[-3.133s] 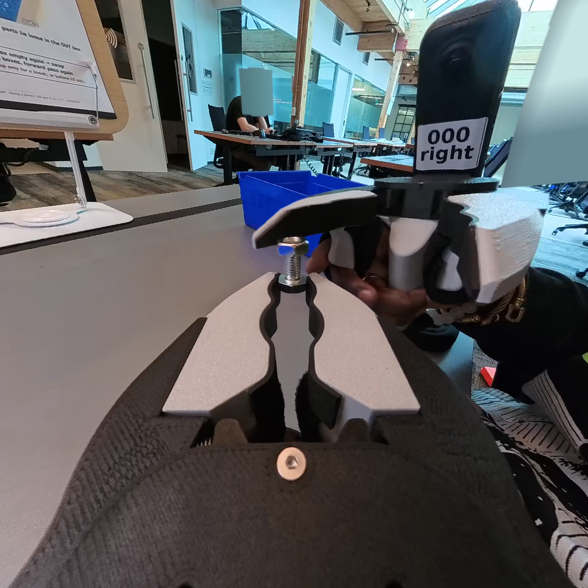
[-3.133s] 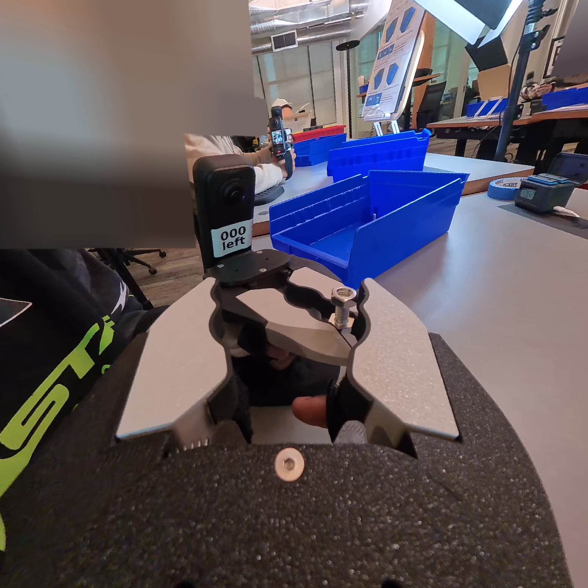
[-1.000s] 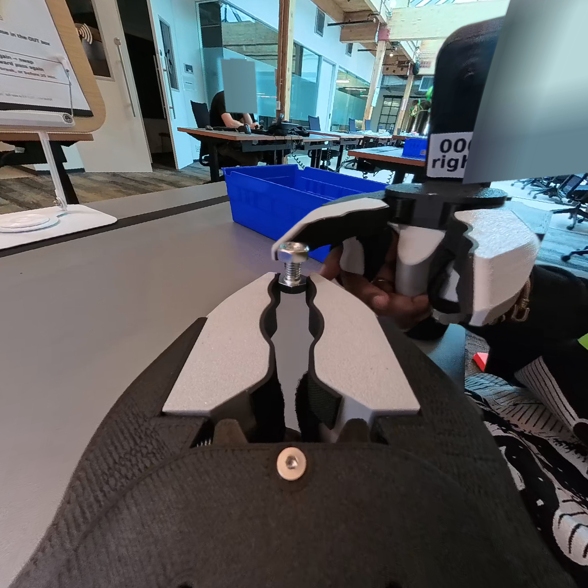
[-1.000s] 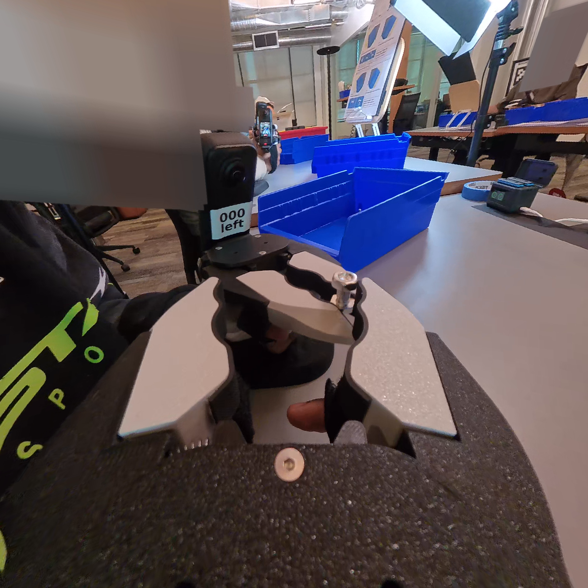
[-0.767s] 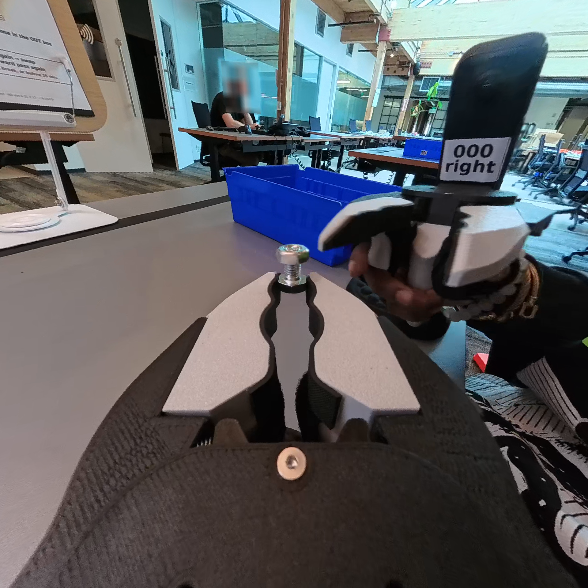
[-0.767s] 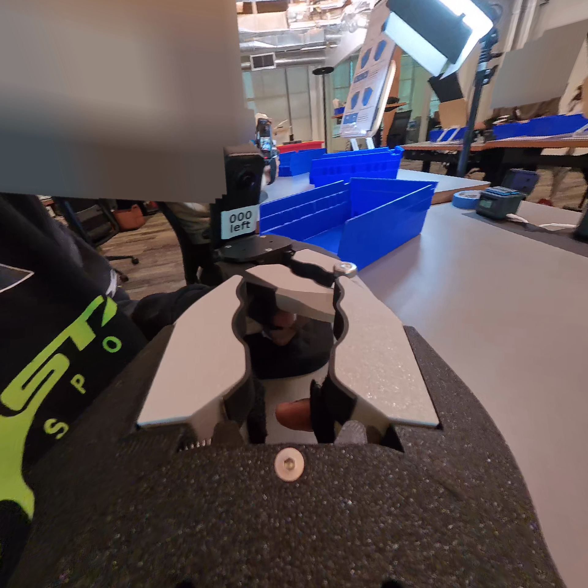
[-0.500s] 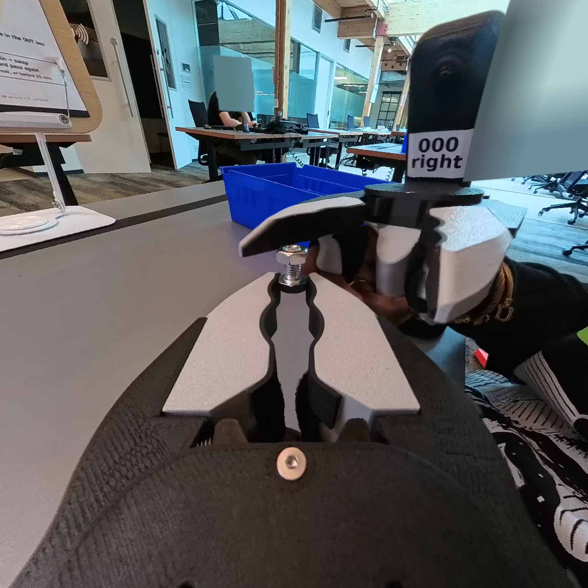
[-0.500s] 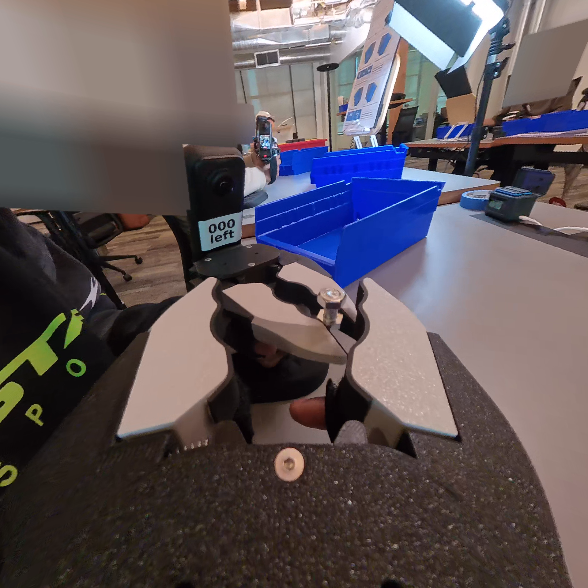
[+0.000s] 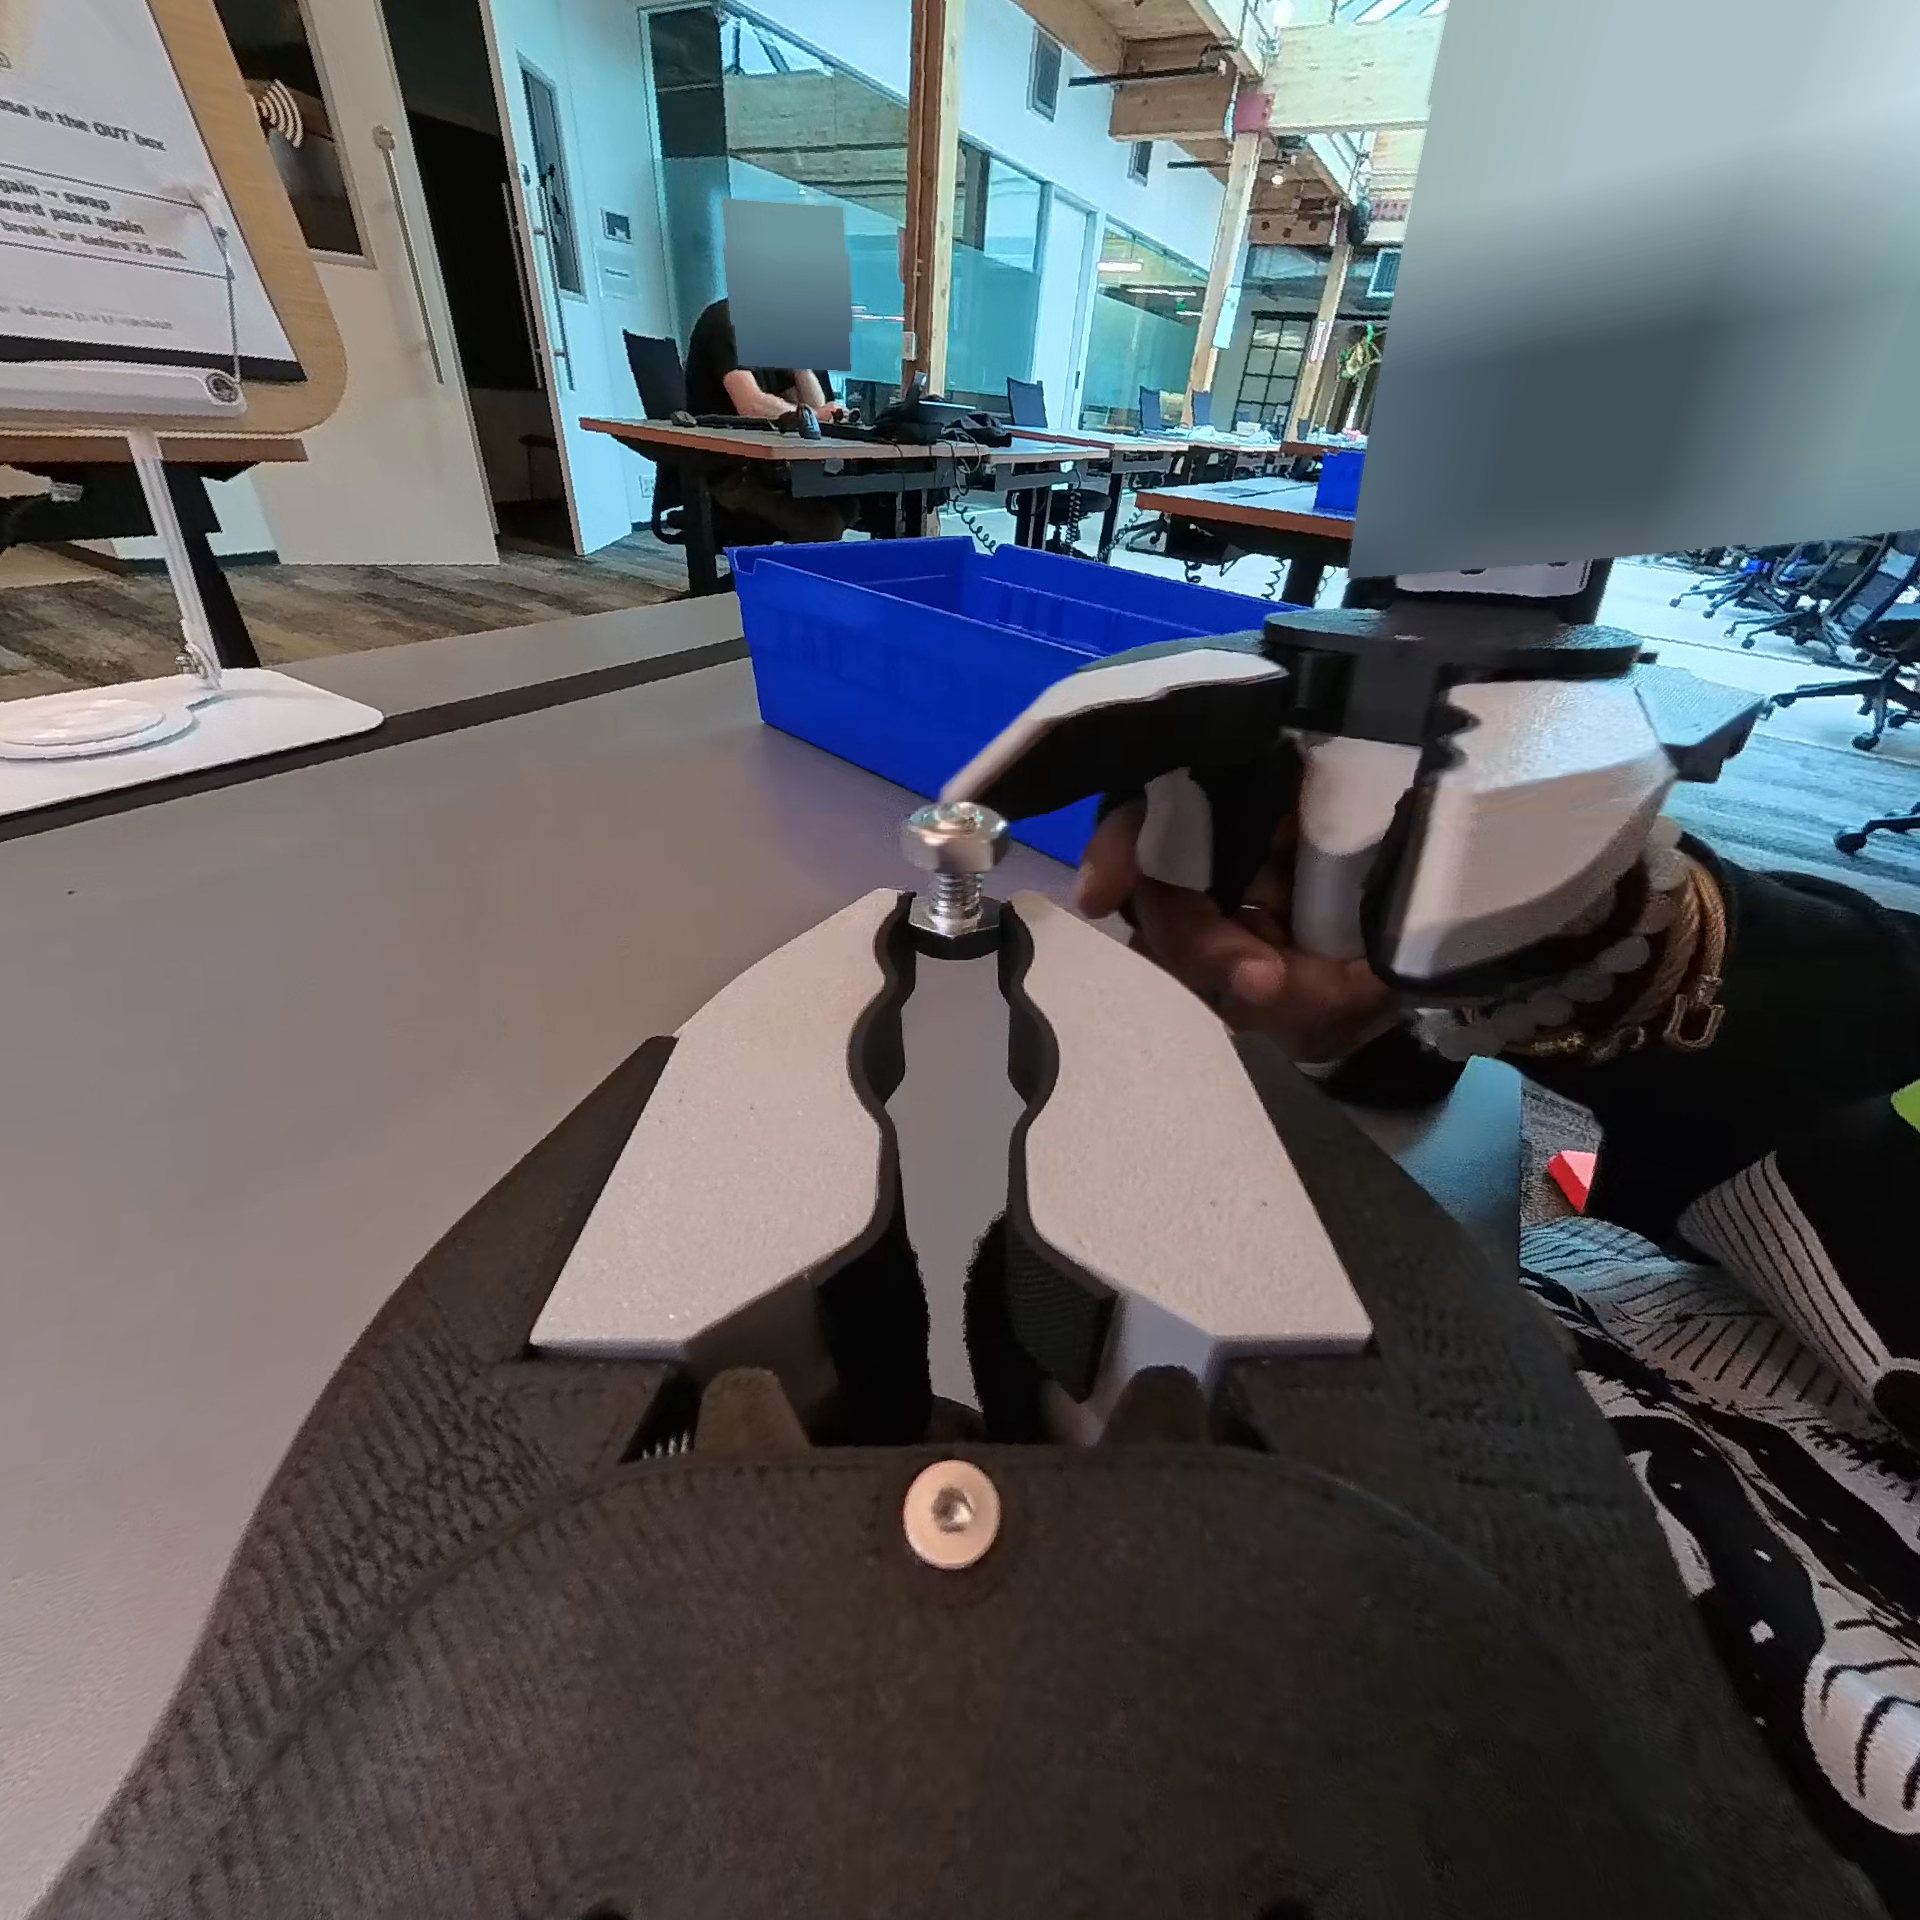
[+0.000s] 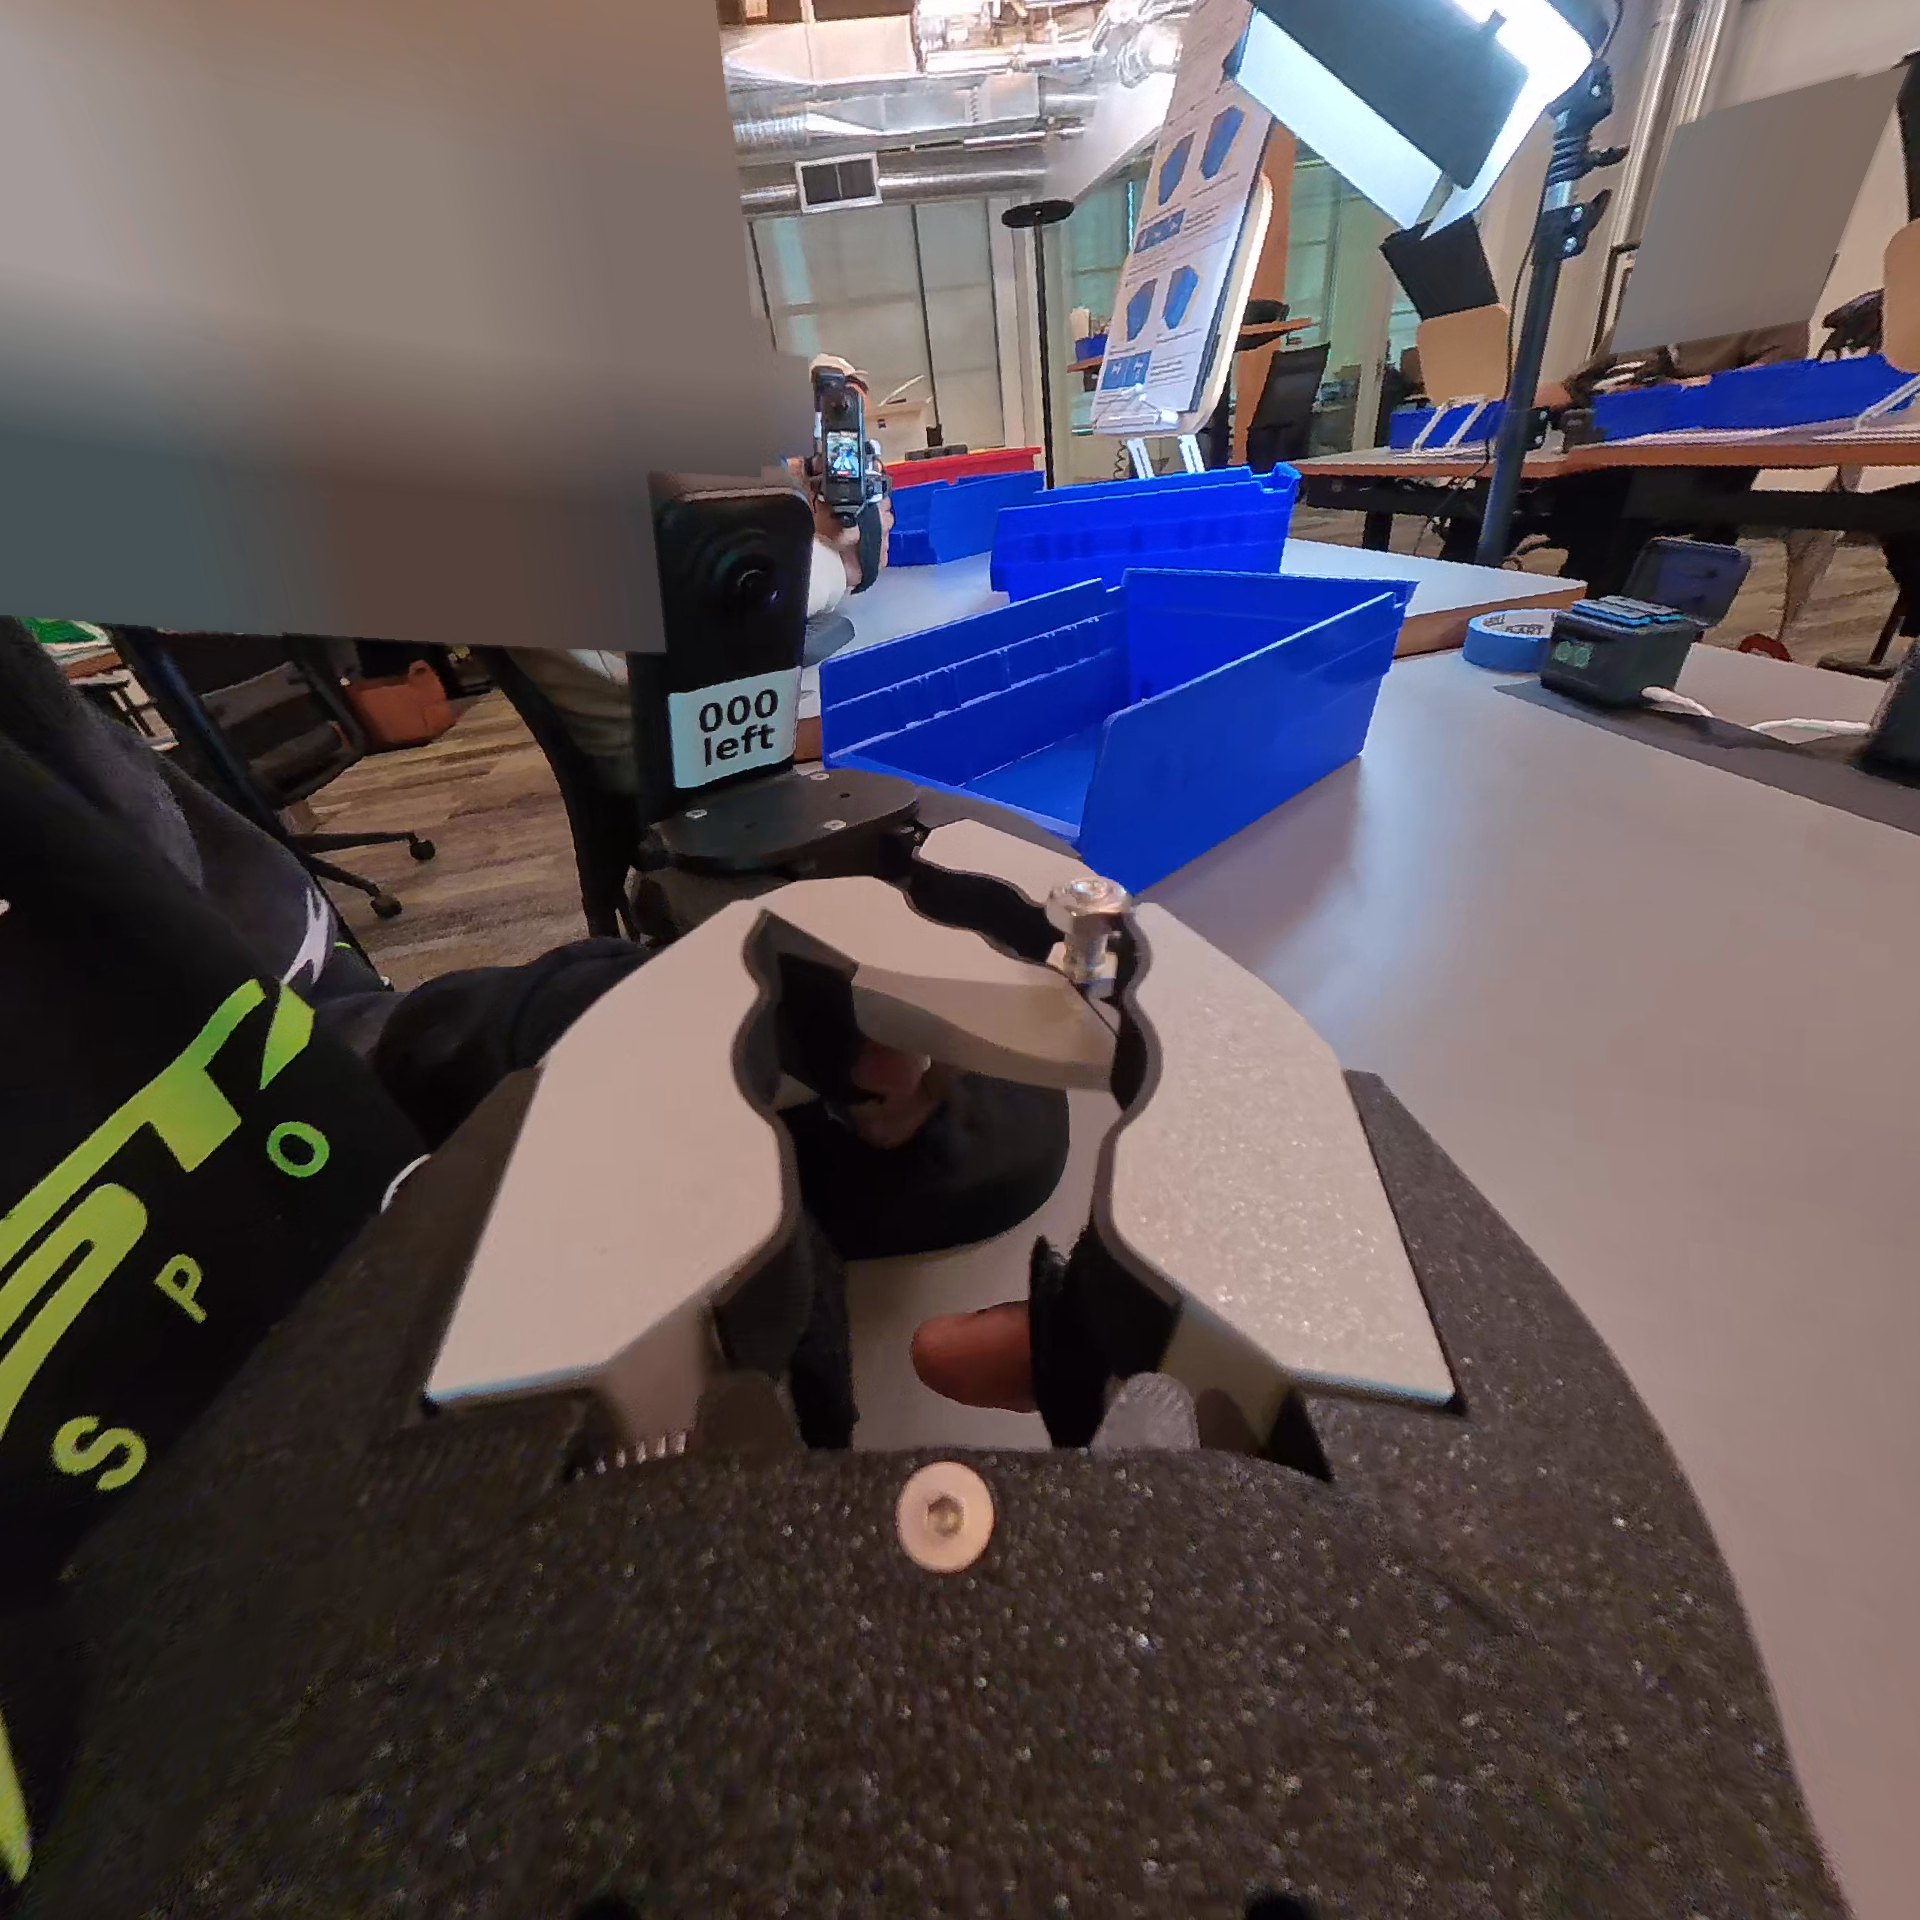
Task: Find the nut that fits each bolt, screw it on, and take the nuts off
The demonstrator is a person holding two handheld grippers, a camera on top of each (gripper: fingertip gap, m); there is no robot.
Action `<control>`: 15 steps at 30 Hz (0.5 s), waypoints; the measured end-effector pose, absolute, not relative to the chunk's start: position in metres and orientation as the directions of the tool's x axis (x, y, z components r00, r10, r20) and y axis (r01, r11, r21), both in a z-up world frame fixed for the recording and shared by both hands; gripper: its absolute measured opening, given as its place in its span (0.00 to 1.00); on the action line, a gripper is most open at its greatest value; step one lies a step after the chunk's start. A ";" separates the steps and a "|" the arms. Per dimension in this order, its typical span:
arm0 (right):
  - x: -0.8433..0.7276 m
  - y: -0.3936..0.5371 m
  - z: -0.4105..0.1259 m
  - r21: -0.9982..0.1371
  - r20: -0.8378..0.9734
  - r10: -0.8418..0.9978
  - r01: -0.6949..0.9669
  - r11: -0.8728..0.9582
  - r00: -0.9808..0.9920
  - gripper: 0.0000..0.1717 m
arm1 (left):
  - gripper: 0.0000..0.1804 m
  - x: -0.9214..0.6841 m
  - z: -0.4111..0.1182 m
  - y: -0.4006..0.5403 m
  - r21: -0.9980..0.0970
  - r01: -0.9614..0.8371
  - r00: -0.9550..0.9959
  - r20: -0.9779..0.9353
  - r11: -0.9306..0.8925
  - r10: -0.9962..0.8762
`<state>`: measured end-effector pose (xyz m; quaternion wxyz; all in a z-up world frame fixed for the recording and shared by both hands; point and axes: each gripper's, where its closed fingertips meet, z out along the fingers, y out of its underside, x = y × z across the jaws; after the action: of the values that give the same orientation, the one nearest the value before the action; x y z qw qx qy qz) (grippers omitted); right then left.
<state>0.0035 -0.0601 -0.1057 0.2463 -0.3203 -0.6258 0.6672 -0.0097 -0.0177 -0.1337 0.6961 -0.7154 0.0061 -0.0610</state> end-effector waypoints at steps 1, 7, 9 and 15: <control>0.008 -0.059 -0.105 -0.992 -0.123 0.718 0.071 -0.102 -0.685 0.30 | 0.08 -0.010 -0.134 -0.018 -0.996 0.080 0.992 0.083 -0.030 -0.091; 0.004 -0.047 -0.096 -0.986 -0.150 0.737 0.043 -0.163 -0.659 0.30 | 0.08 -0.009 -0.134 -0.018 -0.997 0.078 0.992 0.080 -0.031 -0.096; -0.004 -0.052 -0.099 -0.986 -0.153 0.732 0.058 -0.154 -0.664 0.37 | 0.08 -0.009 -0.134 -0.018 -0.997 0.076 0.992 0.079 -0.030 -0.097; -0.018 -0.074 -0.109 -0.993 -0.121 0.705 0.084 -0.086 -0.699 0.44 | 0.08 -0.008 -0.134 -0.018 -0.997 0.071 0.992 0.074 -0.034 -0.101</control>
<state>-0.0180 -0.0738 -0.1092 0.2323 -0.3110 -0.6347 0.6682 -0.0083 -0.0176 -0.1343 0.6950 -0.7162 0.0103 -0.0619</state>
